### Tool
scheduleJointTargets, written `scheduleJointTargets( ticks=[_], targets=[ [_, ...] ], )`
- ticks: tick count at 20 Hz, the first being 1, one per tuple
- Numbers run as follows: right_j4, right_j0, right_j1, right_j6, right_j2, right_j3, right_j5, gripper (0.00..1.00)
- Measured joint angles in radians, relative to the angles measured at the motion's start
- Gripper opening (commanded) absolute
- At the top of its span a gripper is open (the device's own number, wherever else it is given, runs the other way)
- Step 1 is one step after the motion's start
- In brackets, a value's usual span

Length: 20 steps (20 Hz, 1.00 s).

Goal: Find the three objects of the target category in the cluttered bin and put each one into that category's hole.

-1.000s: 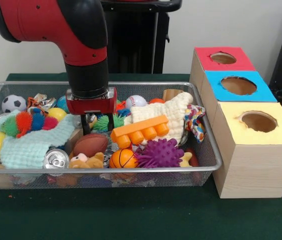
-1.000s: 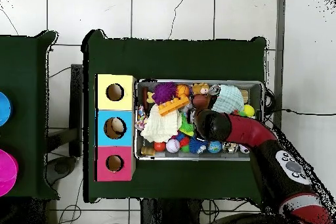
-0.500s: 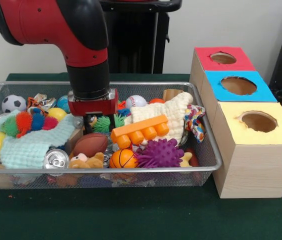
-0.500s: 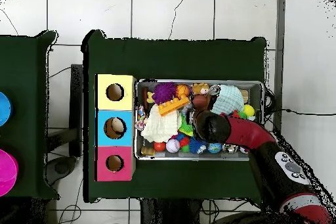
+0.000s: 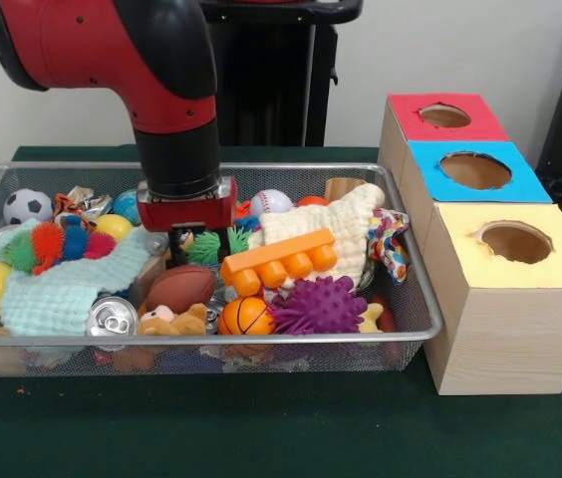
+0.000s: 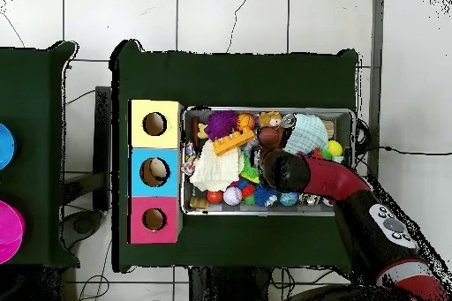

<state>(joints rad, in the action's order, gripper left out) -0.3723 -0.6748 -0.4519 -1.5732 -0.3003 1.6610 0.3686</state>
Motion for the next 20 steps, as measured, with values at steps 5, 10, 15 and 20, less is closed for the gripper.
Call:
scheduleJointTargets(
  ticks=[5, 10, 15, 20],
  targets=[
    [-0.048, 0.033, -0.021, 0.0, 0.026, 0.022, -0.077, 0.0],
    [-0.094, 0.154, -0.067, 0.0, 0.135, 0.044, -0.198, 0.0],
    [-0.098, 0.265, -0.107, 0.0, 0.217, 0.048, -0.244, 0.0],
    [-0.098, 0.34, -0.153, 0.0, 0.261, 0.049, -0.245, 0.0]
  ],
)
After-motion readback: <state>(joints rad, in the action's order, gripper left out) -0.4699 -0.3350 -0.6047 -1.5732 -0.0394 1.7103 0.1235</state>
